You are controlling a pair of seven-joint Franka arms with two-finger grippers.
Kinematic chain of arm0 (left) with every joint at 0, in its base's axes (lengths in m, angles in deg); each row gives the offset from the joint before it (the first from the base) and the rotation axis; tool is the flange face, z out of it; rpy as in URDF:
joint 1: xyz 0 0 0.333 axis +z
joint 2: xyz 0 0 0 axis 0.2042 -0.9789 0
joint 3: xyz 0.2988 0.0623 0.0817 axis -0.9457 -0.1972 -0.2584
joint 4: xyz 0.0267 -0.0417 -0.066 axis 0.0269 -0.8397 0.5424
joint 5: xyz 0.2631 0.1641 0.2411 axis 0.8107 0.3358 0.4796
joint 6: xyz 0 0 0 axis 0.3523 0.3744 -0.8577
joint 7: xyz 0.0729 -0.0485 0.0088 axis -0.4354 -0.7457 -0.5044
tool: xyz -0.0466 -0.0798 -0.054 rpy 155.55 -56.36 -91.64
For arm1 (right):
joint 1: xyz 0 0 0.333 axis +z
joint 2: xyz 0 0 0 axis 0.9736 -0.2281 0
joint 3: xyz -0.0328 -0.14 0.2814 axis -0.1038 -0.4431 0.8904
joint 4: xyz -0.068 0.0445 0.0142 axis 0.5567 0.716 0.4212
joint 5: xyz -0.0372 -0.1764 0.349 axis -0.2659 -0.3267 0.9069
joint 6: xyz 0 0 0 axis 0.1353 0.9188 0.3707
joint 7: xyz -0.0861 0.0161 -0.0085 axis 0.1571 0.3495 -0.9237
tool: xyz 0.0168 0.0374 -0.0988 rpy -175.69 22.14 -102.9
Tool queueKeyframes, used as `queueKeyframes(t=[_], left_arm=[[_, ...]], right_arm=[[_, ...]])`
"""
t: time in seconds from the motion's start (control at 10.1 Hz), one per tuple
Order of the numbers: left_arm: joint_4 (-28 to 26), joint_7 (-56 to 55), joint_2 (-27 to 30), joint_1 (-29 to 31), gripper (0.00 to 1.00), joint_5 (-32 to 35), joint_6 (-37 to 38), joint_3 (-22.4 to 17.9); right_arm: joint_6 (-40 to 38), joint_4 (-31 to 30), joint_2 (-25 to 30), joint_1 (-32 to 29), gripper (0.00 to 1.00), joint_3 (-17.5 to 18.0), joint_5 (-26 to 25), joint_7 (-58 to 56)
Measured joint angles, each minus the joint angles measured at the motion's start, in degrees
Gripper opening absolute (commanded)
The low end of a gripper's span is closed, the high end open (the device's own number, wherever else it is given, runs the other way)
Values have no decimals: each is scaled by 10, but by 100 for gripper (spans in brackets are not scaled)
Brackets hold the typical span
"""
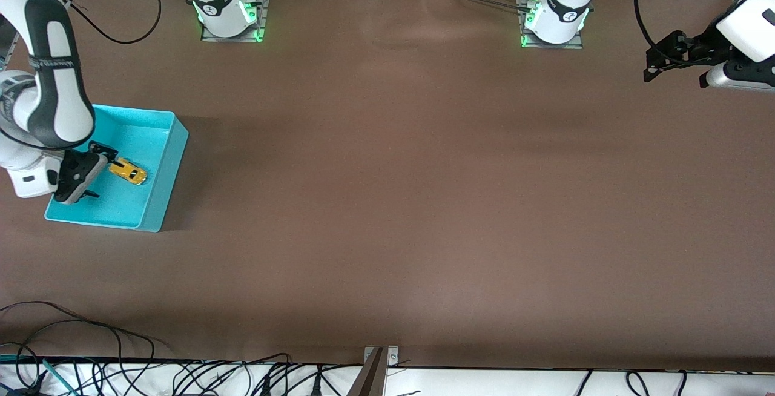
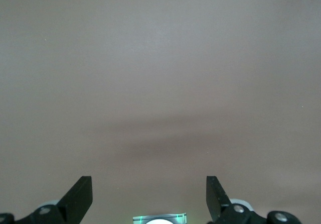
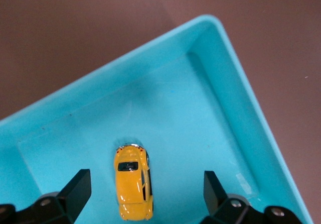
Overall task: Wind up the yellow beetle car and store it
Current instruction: 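Withdraw the open right gripper up out of the bin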
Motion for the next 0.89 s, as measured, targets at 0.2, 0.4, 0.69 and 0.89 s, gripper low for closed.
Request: queueKeyframes(t=[0.2,0.4,0.69,0.89], left_arm=[[0,0,0,0,100,0,0,0],[0,0,0,0,100,0,0,0],[0,0,0,0,100,0,0,0],[0,0,0,0,100,0,0,0]], right_arm=[[-132,84,19,10,100,0,-13,114],[-239,173,24,32,100,1,-26,266],[-289,241,32,95,100,3,-70,496],[-308,245,47,142,100,3,-115,626]])
